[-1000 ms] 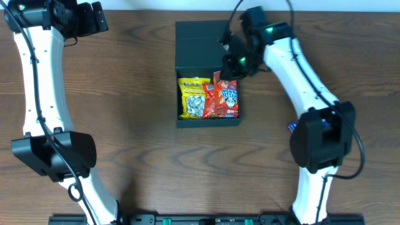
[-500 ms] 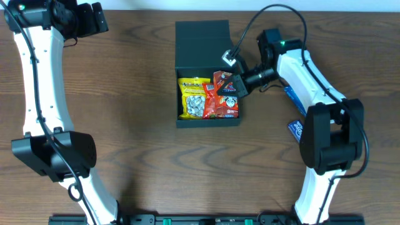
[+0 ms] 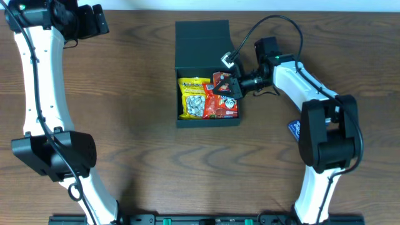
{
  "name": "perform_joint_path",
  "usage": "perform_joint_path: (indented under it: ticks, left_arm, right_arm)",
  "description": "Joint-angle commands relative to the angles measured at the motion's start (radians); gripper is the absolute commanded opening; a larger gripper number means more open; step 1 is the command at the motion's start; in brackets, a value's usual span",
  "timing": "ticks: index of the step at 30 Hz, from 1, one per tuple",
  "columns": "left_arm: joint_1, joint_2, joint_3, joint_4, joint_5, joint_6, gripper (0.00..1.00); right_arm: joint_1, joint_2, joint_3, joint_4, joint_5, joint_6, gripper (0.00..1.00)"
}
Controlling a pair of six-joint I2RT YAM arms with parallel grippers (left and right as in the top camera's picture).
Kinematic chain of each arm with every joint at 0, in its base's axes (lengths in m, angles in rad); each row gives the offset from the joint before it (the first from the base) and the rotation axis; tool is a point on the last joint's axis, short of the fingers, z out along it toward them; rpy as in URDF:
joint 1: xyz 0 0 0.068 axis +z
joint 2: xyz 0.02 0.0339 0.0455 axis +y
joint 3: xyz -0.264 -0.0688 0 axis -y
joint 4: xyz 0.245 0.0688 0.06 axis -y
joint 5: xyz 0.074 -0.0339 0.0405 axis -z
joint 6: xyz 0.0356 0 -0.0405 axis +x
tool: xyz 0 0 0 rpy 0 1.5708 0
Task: Pack container
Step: 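Press the Hello Panda box down and release with the right gripper, then move the right gripper back to the brown Pocky box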
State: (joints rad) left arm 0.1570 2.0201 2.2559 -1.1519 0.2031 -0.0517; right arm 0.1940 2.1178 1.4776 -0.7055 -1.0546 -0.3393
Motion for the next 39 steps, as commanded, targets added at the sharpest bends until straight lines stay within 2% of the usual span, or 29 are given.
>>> perform_joint_path:
  ticks: [1,8,13,18,27,31,39]
  left_arm:
    - [0.005,0.014,0.006,-0.003,0.0,-0.008,0.95]
    - [0.005,0.014,0.006,-0.003,0.0,-0.007,0.95]
    - [0.005,0.014,0.006,-0.003,0.0,-0.007,0.95]
    - [0.005,0.014,0.006,-0.004,0.0,-0.007,0.95]
    - [0.005,0.014,0.006,-0.004,0.0,-0.007,0.95]
    - [0.005,0.014,0.006,-0.004,0.0,-0.007,0.95]
    - [0.005,0.014,0.006,-0.004,-0.001,0.0,0.95]
  right_arm:
    - [-0.001,0.045,-0.011,0.0,0.046,0.032,0.01]
    - [0.013,0.061,-0.012,0.0,0.077,0.051,0.01]
    - [0.017,0.061,-0.012,-0.01,0.271,0.148,0.01]
    - [0.016,0.061,-0.012,-0.012,0.35,0.214,0.01]
    - [0.016,0.034,0.021,-0.037,0.364,0.264,0.01]
    - [0.012,-0.019,0.085,-0.073,0.282,0.247,0.01]
    - [-0.033,-0.24,0.214,-0.109,0.3,0.197,0.01]
